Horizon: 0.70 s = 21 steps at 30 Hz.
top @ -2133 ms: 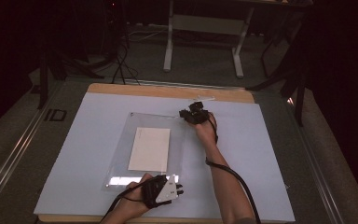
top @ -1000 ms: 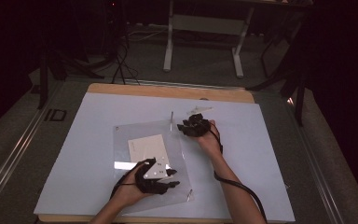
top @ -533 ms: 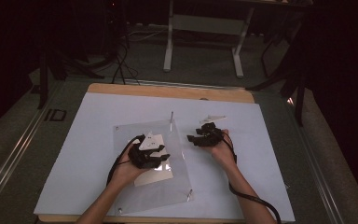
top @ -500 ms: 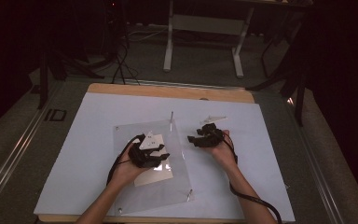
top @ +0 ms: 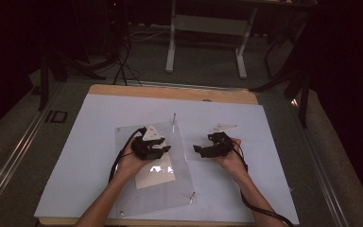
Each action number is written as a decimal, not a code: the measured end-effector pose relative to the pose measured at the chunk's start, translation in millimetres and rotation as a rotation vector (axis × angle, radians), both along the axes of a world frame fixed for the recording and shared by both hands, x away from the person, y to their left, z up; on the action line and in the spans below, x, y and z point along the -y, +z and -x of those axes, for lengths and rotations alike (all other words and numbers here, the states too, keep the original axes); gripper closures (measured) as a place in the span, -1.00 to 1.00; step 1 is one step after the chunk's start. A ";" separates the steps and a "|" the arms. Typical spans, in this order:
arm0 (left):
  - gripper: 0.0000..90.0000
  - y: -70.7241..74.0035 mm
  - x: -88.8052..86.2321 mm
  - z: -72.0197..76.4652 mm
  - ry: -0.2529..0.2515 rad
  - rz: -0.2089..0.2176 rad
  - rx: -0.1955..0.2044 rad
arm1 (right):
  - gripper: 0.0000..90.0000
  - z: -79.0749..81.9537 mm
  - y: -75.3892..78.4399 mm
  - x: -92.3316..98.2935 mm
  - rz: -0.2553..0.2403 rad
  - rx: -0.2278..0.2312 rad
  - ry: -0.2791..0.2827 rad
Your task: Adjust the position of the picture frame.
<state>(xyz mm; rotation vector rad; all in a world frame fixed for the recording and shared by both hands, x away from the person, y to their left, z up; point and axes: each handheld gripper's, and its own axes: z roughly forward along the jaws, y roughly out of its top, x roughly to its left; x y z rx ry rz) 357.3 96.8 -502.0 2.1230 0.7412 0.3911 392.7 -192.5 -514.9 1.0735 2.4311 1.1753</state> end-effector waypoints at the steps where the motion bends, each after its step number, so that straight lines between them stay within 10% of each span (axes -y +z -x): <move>1: 0.27 0.0 -0.5 -1.8 0.005 -0.003 -0.001 | -0.71 2.0 0.7 0.4 0.001 0.010 -0.004; 14: 0.28 3.8 -6.2 -23.8 0.052 -0.003 -0.004 | -0.75 24.6 -5.1 3.8 0.063 0.025 0.027; 21: 0.27 3.2 -5.5 -42.5 0.064 -0.025 -0.025 | -0.19 42.4 -6.5 14.5 0.055 0.038 0.079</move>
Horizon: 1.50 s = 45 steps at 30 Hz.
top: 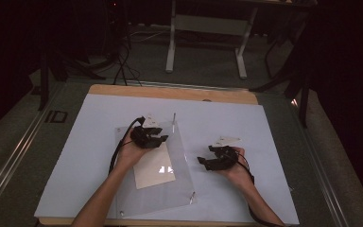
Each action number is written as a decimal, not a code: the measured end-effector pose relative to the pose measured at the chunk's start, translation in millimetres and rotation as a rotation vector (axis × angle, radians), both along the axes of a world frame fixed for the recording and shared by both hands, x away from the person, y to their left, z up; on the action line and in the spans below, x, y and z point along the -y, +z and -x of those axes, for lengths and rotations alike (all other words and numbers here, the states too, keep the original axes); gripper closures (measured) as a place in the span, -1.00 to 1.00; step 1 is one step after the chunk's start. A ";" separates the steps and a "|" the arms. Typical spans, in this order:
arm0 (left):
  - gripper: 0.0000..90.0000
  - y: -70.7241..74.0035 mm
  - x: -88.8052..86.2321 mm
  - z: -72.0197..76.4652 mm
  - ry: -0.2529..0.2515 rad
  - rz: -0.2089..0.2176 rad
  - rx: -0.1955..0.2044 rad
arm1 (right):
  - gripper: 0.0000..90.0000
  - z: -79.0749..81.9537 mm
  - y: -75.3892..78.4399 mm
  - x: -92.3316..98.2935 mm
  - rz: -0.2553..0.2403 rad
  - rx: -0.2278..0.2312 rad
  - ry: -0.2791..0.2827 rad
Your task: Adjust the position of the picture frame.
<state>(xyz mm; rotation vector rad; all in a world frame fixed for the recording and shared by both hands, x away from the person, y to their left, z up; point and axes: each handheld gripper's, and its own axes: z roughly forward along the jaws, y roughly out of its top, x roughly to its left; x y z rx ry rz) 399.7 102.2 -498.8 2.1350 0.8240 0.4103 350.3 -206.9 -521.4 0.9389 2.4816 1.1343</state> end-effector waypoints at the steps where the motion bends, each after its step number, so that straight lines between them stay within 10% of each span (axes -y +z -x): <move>1: 0.28 -0.1 0.3 -2.4 0.003 0.001 -0.002 | 0.01 7.9 0.8 5.3 -0.021 0.003 0.015; 23: 0.30 -8.7 11.8 -47.2 0.030 0.055 -0.045 | 0.29 78.6 -1.6 9.9 -0.055 0.034 0.190; 45: 0.45 -22.5 23.2 -62.0 0.048 0.072 -0.083 | 0.30 108.3 -3.6 5.3 -0.043 0.048 0.314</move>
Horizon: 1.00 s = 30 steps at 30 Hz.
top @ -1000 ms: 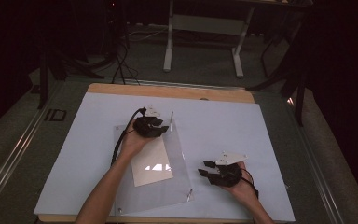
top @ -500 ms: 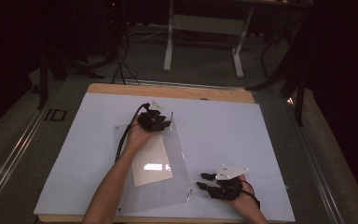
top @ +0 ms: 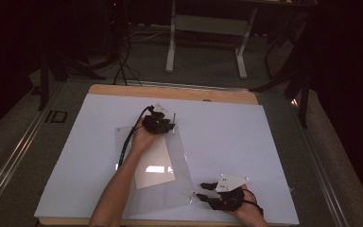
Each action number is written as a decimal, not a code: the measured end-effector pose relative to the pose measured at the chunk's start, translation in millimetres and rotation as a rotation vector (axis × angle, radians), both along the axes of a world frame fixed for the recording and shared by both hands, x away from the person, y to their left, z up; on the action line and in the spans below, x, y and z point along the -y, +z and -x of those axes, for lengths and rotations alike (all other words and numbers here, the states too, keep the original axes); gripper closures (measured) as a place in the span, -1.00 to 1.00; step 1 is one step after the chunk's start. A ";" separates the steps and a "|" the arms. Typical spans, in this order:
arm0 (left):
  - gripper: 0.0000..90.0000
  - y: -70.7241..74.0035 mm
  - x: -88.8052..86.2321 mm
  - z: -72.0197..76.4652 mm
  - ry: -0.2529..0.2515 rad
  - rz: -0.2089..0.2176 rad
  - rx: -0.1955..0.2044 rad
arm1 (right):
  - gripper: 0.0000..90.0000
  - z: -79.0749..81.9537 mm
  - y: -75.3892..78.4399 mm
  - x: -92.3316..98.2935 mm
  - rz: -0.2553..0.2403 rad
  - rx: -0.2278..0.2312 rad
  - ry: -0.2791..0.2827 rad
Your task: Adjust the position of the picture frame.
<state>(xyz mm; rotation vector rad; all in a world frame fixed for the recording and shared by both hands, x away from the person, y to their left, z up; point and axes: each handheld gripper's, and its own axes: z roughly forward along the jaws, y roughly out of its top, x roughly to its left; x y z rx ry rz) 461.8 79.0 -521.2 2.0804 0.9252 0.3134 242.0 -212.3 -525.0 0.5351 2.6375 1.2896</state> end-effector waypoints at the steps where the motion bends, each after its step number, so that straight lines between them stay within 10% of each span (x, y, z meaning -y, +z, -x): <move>1: 0.45 0.2 0.5 -0.2 0.000 -0.002 0.000 | 0.30 0.7 -0.2 -0.9 -0.001 0.001 0.004; 15: 0.48 -1.4 17.7 -14.3 0.013 -0.034 0.001 | 0.26 7.9 2.3 -13.2 -0.047 -0.005 0.079; 30: 0.76 -11.4 26.5 -25.6 0.068 -0.038 0.004 | 0.79 10.4 -12.8 -34.6 0.005 0.003 0.042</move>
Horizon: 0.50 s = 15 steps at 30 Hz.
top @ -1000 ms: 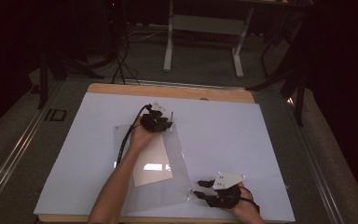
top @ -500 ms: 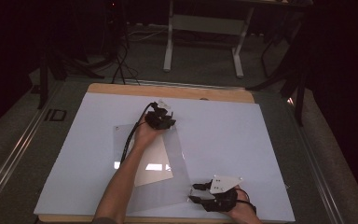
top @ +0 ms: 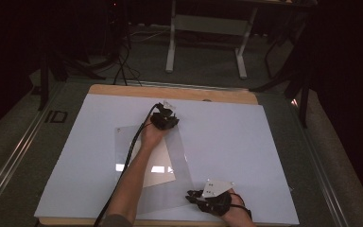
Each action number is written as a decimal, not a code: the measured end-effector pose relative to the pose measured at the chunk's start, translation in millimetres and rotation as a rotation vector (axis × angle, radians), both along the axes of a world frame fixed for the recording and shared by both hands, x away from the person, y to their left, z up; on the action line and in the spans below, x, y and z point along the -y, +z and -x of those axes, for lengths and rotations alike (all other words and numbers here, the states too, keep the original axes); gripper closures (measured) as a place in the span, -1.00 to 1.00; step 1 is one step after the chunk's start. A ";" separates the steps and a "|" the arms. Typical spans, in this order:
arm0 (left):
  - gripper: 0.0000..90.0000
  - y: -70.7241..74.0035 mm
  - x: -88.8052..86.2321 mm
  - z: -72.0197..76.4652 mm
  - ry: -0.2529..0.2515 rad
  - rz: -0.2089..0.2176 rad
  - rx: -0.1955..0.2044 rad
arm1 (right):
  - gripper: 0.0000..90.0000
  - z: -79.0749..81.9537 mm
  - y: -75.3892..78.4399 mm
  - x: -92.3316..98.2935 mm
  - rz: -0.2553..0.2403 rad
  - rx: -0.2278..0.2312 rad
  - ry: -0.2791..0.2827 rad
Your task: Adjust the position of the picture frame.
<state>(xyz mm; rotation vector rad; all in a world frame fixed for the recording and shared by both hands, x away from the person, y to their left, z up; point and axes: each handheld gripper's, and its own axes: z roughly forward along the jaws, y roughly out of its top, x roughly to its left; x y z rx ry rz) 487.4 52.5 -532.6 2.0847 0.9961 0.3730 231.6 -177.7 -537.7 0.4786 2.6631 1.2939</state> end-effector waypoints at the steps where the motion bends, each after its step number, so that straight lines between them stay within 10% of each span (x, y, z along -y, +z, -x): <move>1: 0.80 0.2 -0.4 -0.4 0.006 -0.005 0.000 | 0.82 0.4 -0.5 0.0 -0.003 0.002 -0.001; 7: 0.88 1.2 1.9 0.6 -0.005 -0.043 0.021 | 0.88 2.9 -0.5 -1.2 -0.003 0.007 -0.039; 15: 0.90 6.2 5.5 1.6 0.004 -0.099 0.042 | 0.82 -6.0 0.0 4.8 -0.071 -0.135 -0.080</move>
